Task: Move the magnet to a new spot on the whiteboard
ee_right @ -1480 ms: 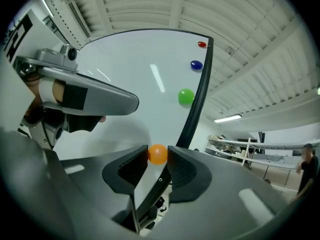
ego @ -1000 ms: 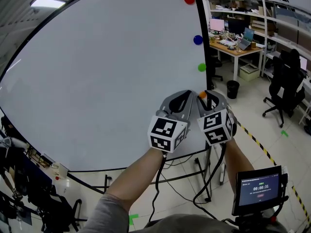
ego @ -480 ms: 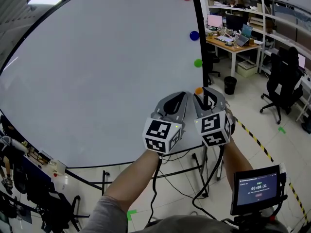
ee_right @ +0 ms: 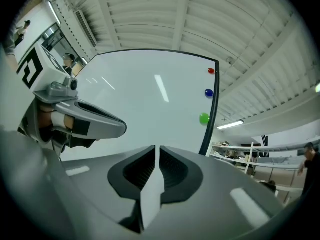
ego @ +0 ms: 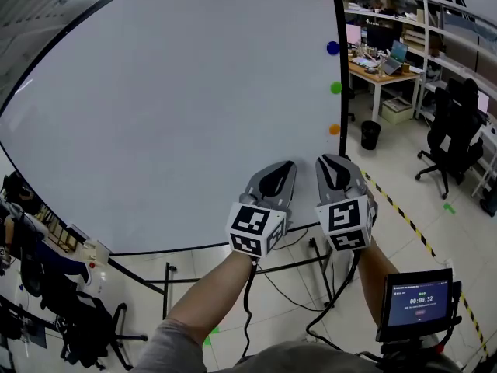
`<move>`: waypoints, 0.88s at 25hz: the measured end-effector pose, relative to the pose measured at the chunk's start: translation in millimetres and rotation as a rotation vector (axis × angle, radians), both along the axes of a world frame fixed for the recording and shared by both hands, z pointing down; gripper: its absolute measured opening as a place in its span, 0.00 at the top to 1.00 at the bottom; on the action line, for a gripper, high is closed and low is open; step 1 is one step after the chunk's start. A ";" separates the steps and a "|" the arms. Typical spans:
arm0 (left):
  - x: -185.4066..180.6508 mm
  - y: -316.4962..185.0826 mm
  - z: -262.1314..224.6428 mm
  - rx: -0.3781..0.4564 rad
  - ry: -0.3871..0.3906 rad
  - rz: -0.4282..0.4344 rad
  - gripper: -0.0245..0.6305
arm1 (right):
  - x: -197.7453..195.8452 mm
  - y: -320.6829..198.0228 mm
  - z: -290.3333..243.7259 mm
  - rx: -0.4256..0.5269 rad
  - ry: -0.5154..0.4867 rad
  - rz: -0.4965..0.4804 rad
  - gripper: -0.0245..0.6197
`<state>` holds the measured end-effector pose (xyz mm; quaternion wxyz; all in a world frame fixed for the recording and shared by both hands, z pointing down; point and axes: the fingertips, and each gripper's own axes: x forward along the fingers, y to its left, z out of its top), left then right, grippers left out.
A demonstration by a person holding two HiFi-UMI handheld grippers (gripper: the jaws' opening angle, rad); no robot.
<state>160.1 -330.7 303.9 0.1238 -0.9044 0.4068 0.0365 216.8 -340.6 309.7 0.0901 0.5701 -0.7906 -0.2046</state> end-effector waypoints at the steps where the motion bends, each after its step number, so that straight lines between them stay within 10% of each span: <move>1: -9.9 10.2 4.0 -0.005 0.008 0.002 0.96 | -8.8 10.6 5.1 -0.004 0.002 0.003 0.93; 22: -179.3 239.0 117.1 -0.194 0.112 0.012 0.96 | -157.1 235.6 140.1 -0.315 -0.139 -0.101 0.95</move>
